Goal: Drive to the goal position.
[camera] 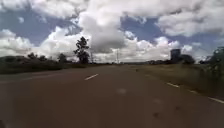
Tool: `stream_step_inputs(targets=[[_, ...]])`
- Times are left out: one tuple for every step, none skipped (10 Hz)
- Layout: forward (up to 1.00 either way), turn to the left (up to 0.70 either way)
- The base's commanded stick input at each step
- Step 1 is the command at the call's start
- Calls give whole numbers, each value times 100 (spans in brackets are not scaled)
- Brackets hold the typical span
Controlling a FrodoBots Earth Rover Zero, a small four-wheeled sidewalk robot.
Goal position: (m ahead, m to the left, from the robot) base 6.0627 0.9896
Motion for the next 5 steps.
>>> stream_step_inputs(targets=[[100,0],[100,0],[100,0],[100,0],[100,0]])
